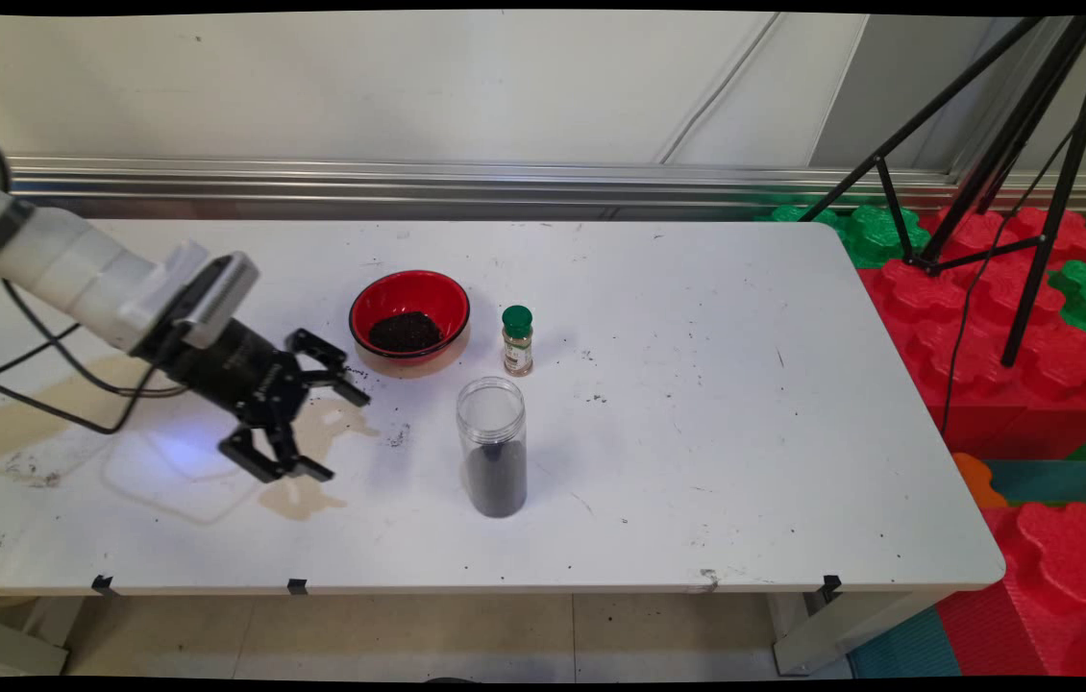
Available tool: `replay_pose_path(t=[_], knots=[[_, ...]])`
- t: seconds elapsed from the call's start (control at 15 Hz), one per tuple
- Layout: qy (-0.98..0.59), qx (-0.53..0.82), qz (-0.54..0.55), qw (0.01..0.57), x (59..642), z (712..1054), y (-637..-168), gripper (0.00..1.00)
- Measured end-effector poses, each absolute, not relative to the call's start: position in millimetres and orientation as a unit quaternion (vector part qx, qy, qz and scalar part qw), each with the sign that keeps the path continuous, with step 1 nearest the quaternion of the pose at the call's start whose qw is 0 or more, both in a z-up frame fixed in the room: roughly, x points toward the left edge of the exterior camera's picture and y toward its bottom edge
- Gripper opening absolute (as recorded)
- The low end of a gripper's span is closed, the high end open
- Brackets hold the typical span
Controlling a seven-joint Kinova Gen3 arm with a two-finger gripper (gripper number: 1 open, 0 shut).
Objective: Pick up the black seasoning powder from the table
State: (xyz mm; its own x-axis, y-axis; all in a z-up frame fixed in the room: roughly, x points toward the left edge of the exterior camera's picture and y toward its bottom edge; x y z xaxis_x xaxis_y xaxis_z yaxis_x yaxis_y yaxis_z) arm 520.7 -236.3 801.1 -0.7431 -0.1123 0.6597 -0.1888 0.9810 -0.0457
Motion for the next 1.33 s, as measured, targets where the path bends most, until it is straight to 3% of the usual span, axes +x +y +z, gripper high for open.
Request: replay_pose_path(t=[1.33], knots=[[-0.906,0.084,0.047,0.413,435.4,772.2,-275.1,1.0]])
